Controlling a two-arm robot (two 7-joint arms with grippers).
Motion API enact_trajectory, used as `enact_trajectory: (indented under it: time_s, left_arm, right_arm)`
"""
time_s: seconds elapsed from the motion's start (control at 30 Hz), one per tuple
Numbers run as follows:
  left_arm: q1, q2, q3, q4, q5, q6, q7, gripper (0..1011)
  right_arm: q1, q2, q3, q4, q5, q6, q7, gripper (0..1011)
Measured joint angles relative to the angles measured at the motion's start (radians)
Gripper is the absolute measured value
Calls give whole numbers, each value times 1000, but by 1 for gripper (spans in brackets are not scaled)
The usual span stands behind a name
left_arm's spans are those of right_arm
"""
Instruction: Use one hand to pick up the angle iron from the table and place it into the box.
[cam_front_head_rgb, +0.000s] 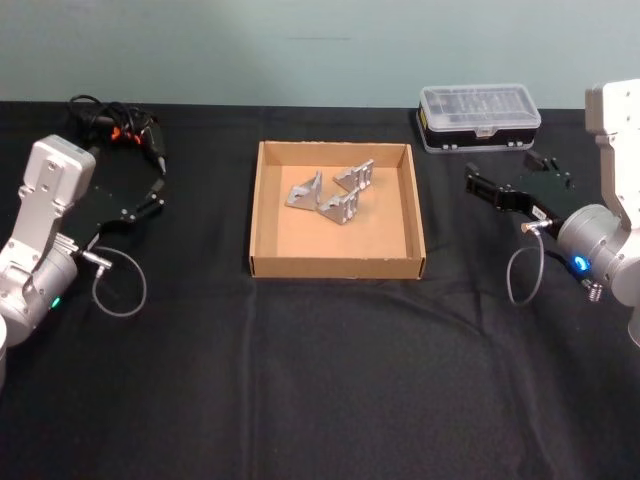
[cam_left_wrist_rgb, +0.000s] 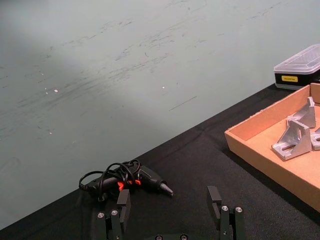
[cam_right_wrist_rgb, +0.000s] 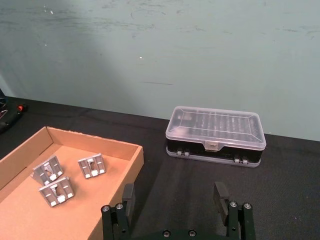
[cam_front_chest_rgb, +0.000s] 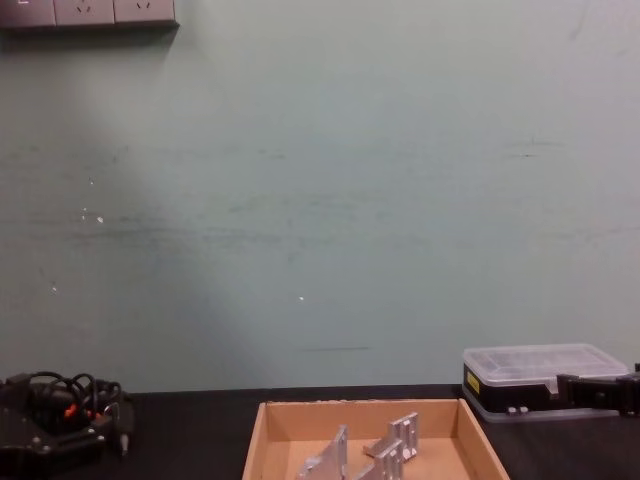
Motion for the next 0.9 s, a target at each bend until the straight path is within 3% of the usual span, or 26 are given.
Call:
enact_trajectory:
  time_s: [0.9]
  left_arm:
    - [0,0,0,0,0,0,0,1000]
  right_arm:
    - [1,0,0,-1,1,-4,-1,1003]
